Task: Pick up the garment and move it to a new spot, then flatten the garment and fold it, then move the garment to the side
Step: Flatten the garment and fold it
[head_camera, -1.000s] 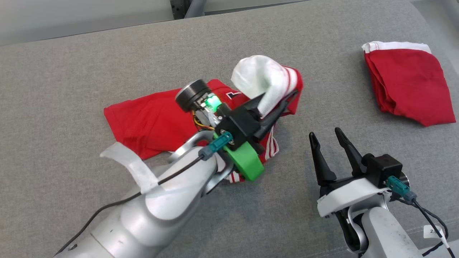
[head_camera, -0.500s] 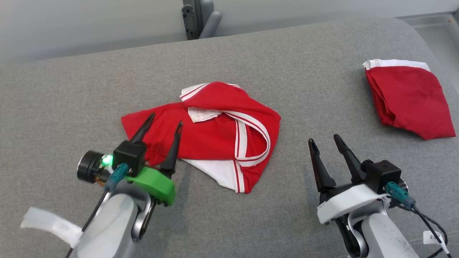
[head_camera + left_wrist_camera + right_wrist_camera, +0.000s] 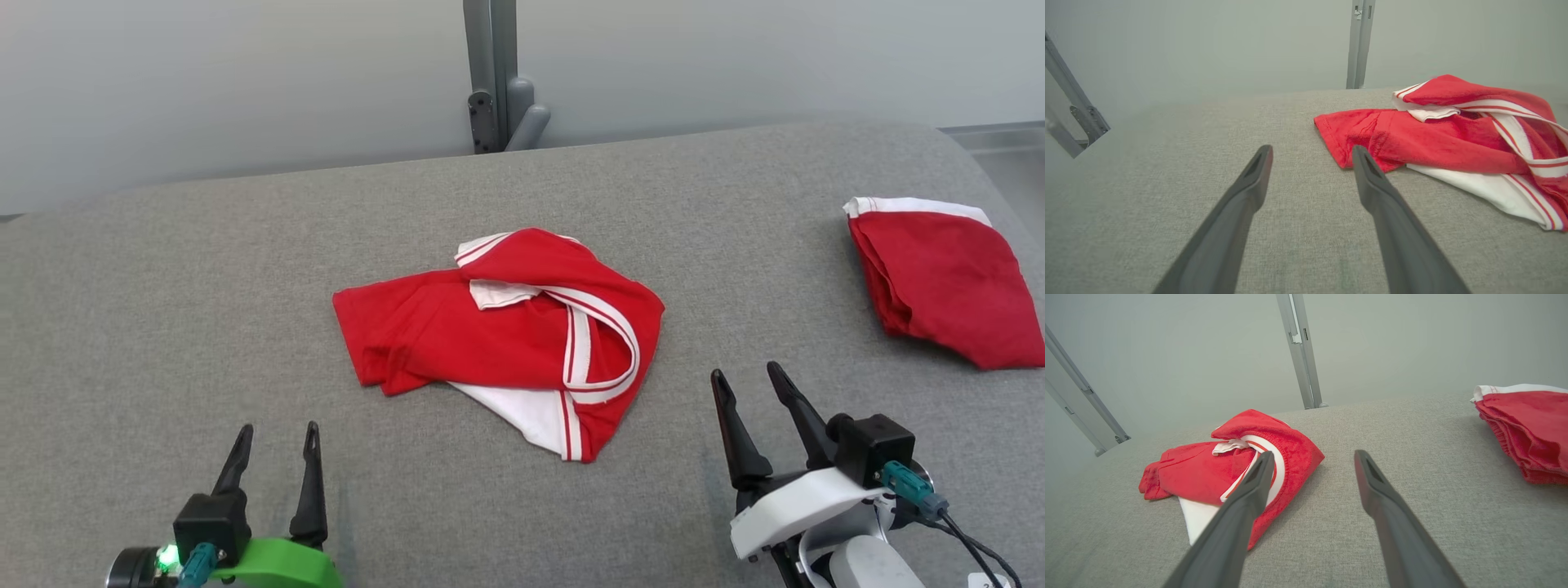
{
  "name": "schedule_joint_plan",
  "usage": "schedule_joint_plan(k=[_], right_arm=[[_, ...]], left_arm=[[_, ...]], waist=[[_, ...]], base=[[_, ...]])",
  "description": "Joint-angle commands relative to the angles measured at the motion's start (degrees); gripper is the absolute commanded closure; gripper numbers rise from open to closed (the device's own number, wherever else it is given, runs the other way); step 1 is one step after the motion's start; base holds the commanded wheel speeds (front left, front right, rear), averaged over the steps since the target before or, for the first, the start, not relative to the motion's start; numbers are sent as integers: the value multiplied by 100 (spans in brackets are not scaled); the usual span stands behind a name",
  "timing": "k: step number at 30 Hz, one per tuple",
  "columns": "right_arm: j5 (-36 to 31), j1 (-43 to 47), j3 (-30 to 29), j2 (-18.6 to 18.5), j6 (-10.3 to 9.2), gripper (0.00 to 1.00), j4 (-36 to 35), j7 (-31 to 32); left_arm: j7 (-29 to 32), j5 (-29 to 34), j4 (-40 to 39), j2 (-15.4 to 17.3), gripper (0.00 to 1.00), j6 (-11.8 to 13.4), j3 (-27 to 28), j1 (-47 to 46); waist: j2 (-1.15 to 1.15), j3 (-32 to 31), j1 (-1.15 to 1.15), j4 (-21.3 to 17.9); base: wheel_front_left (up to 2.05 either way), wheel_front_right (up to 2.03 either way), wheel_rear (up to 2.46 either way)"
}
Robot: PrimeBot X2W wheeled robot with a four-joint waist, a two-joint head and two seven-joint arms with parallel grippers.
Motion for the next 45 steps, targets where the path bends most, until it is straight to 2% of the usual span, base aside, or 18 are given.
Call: schedule_joint_plan(k=[1,10,18,24,33,37,45], right_arm=[[66,86,8,-17,-6,0,12,-16],[-75,105,-8,-15,-6,0,30,-16],[-344,-1107,756,-27,-6,0,335,-16],[-387,-2097,1264,-142,-6,0,1192,10],[-207,-3272,1527,-319,-6,0,2886,203],[-242,-3603,1511,-395,-6,0,3465,256],[-374,-3851,1447,-438,-6,0,4063,78]], left_arm=[[-4,80,-29,-45,0,-25,128,161],[-3,368,-158,-352,0,-272,660,367],[-4,437,-163,-499,0,-574,494,-48],[-3,269,-203,-521,0,-664,214,-264],[-4,-57,-234,-525,0,-553,-159,-387],[-3,-146,-226,-526,0,-512,-283,-427],[-3,-232,-245,-526,0,-464,-261,-543]], waist=[[52,-87,0,75],[52,112,0,204],[52,714,0,700],[52,1022,0,1235],[52,1329,0,2008],[52,1441,0,2181],[52,1550,0,2251]], base=[[0,0,0],[0,0,0],[0,0,0],[0,0,0],[0,0,0],[0,0,0],[0,0,0]])
